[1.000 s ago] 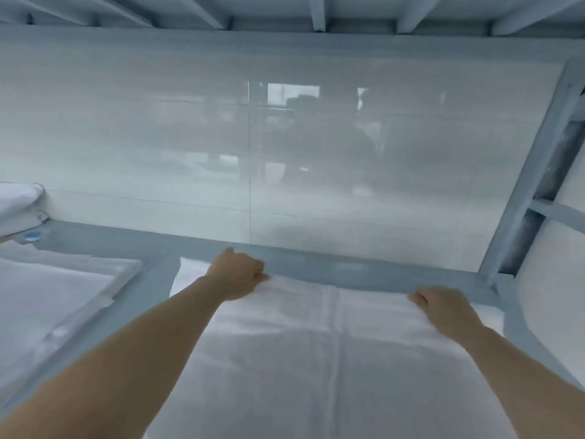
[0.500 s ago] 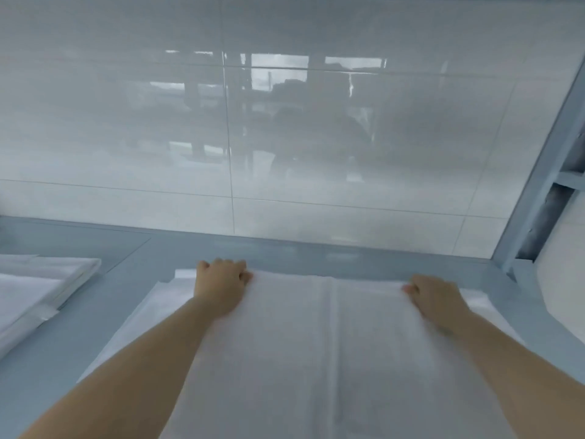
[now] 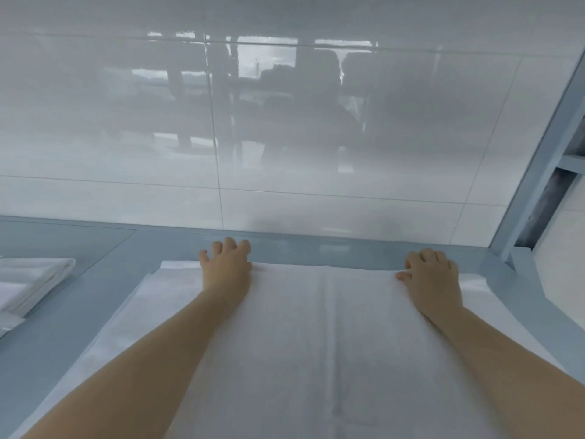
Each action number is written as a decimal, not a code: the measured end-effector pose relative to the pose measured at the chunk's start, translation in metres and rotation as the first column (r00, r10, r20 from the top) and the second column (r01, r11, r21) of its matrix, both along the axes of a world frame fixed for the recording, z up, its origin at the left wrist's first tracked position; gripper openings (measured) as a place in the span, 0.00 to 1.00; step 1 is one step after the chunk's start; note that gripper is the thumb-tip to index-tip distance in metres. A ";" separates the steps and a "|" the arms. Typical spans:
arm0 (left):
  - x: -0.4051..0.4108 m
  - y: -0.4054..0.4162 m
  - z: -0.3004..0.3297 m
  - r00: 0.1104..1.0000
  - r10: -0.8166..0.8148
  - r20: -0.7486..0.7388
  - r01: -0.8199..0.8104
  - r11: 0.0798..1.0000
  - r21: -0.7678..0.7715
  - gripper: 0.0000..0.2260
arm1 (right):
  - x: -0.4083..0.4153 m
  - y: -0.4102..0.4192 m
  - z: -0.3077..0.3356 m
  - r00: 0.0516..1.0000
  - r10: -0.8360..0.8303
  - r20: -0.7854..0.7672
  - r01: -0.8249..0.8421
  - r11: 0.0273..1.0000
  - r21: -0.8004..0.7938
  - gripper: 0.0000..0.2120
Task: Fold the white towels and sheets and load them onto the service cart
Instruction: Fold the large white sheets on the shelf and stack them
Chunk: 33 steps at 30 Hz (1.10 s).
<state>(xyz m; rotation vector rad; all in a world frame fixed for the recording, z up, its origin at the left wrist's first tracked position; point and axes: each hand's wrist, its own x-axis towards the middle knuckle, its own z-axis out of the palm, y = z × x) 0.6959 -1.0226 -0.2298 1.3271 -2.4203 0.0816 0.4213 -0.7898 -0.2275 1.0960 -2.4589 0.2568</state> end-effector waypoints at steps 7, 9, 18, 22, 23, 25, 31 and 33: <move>-0.081 0.122 -0.002 0.902 -0.413 -0.126 0.423 0.903 0.071 0.13 | 0.089 -0.025 -0.003 0.775 0.557 0.299 -0.504 0.830 -0.239 0.07; -0.088 0.131 -0.012 0.913 -0.403 -0.056 0.407 0.911 0.071 0.15 | 0.087 -0.021 -0.010 0.743 0.566 0.357 -0.528 0.823 -0.207 0.13; -0.088 0.119 -0.021 0.885 -0.437 0.160 0.374 0.872 0.318 0.30 | -0.029 0.072 -0.007 0.903 -0.138 0.408 -0.014 0.937 0.349 0.26; -0.083 0.137 -0.016 0.882 -0.422 0.211 0.395 0.905 0.160 0.20 | -0.015 0.085 -0.007 0.900 -0.336 0.276 0.219 0.899 0.380 0.25; -0.080 0.146 -0.014 0.869 -0.425 0.254 0.403 0.905 0.138 0.19 | 0.003 0.082 -0.007 0.919 -0.302 0.254 0.197 0.910 0.365 0.23; -0.071 0.166 -0.009 0.847 -0.444 0.294 0.412 0.896 0.165 0.19 | 0.050 0.073 -0.006 0.923 -0.148 0.356 0.023 0.943 0.333 0.22; -0.018 0.229 0.002 0.828 -0.499 0.256 0.394 0.842 0.368 0.25 | 0.159 0.083 -0.005 0.845 0.104 0.524 -0.292 0.912 0.289 0.24; 0.001 0.244 0.007 0.825 -0.503 0.259 0.377 0.830 0.410 0.25 | 0.173 0.099 0.001 0.827 0.091 0.555 -0.301 0.905 0.300 0.24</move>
